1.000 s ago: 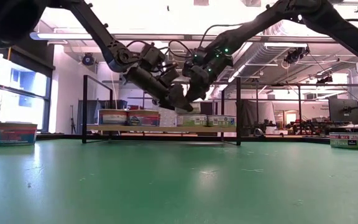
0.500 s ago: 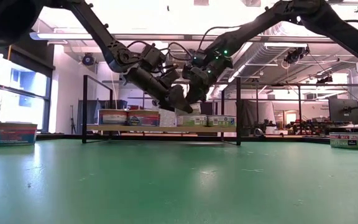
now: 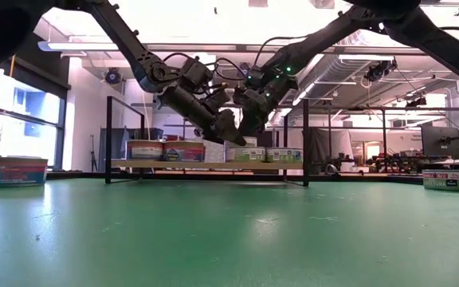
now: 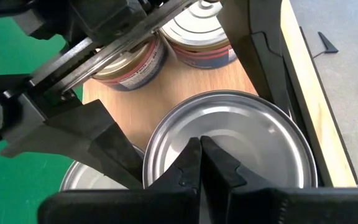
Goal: Stack canned seafood by type on shelf
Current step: Stack the green tuna can on top of the other green tuna can on the shelf, then adjust the tuna cans on the shelf
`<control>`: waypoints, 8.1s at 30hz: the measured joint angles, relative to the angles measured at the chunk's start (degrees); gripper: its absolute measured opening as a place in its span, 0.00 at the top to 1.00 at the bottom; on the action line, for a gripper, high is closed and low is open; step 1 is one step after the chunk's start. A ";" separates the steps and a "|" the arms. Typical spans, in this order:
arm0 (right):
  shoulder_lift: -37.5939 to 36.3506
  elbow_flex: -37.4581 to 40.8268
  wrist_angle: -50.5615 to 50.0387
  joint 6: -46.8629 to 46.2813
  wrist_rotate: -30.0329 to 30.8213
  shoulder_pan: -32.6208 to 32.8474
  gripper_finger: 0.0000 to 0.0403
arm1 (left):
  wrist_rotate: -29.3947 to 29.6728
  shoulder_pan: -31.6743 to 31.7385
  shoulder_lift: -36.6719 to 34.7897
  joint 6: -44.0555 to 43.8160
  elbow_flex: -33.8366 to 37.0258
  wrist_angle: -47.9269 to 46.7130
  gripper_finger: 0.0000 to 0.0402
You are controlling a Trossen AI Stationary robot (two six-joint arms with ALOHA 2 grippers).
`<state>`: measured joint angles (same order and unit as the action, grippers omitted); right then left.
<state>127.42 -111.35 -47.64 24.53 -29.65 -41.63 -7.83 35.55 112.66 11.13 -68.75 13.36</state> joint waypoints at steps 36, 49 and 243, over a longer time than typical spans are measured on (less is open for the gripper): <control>0.09 0.07 -0.61 1.01 0.59 -0.02 1.00 | 3.92 -0.32 -6.46 1.14 -0.14 -10.72 0.00; 0.09 0.09 -0.61 1.03 0.59 -0.02 1.00 | 6.92 -0.39 -12.99 0.50 -0.07 -19.84 0.00; -36.60 82.20 81.50 -34.99 12.06 -8.24 1.00 | 38.93 -21.88 -35.85 -13.50 31.54 0.22 0.01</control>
<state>90.82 -29.15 33.86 -10.46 -17.58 -49.87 31.10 13.67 76.82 -2.37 -37.21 13.58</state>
